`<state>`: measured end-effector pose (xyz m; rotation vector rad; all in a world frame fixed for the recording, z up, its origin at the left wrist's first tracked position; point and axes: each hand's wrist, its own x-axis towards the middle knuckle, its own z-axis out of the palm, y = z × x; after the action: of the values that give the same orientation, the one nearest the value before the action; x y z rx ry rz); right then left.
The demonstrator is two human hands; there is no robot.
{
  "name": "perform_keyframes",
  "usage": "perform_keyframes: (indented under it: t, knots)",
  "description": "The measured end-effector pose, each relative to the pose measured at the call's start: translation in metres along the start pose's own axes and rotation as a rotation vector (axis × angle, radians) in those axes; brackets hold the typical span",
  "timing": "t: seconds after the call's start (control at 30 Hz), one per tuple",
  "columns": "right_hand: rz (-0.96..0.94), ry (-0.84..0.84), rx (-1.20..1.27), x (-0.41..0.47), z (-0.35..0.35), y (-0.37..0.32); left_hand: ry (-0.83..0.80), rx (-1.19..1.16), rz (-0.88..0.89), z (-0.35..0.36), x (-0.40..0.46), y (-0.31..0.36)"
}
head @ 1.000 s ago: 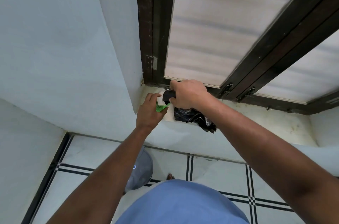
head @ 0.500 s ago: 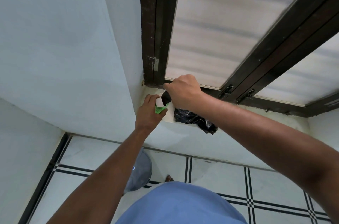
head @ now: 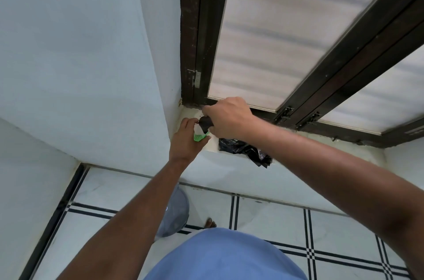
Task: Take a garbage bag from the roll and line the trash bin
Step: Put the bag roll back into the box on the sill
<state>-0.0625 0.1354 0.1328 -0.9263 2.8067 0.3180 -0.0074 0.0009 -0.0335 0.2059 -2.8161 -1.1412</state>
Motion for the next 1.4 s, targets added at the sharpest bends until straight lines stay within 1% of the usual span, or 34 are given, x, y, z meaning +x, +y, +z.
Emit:
perform_keyframes:
  t: [0.13,0.23,0.37,0.47,0.57,0.7,0.8,0.9,1.13,1.23,1.33,1.4]
  knots:
    - [0.118,-0.19,0.293,0.009,0.002,0.029,-0.011,-0.027,0.002,-0.001,0.0,0.0]
    - [0.152,-0.25,0.379,0.014,0.008,0.041,-0.013,-0.011,0.019,-0.001,0.001,0.001]
    - [0.129,-0.211,0.215,0.014,0.01,0.043,-0.038,0.006,0.064,0.002,0.004,0.006]
    - [0.109,-0.184,0.161,0.016,0.01,0.043,-0.05,-0.012,0.066,0.004,0.005,0.007]
    - [0.095,-0.195,0.113,0.02,0.01,0.043,-0.058,-0.01,0.094,0.004,0.007,0.006]
    - [0.038,-0.197,-0.015,0.024,0.008,0.041,-0.062,0.017,0.131,0.006,0.007,0.011]
    - [-0.005,-0.22,-0.077,0.03,0.008,0.036,-0.078,0.019,0.125,0.008,0.008,0.011]
    - [-0.024,-0.255,-0.074,0.036,0.012,0.028,-0.1,-0.013,0.099,0.008,0.009,0.007]
    - [-0.003,-0.288,0.08,0.049,0.012,0.01,-0.02,-0.19,0.004,0.011,0.005,-0.01]
    - [0.024,-0.262,0.249,0.047,0.005,0.013,0.029,-0.251,-0.034,0.012,0.005,-0.013]
    - [0.046,-0.191,0.457,0.038,0.005,0.02,0.085,-0.3,-0.125,0.011,0.005,-0.017]
    - [0.061,-0.125,0.536,0.031,0.015,0.019,0.086,-0.322,-0.174,0.011,0.005,-0.02]
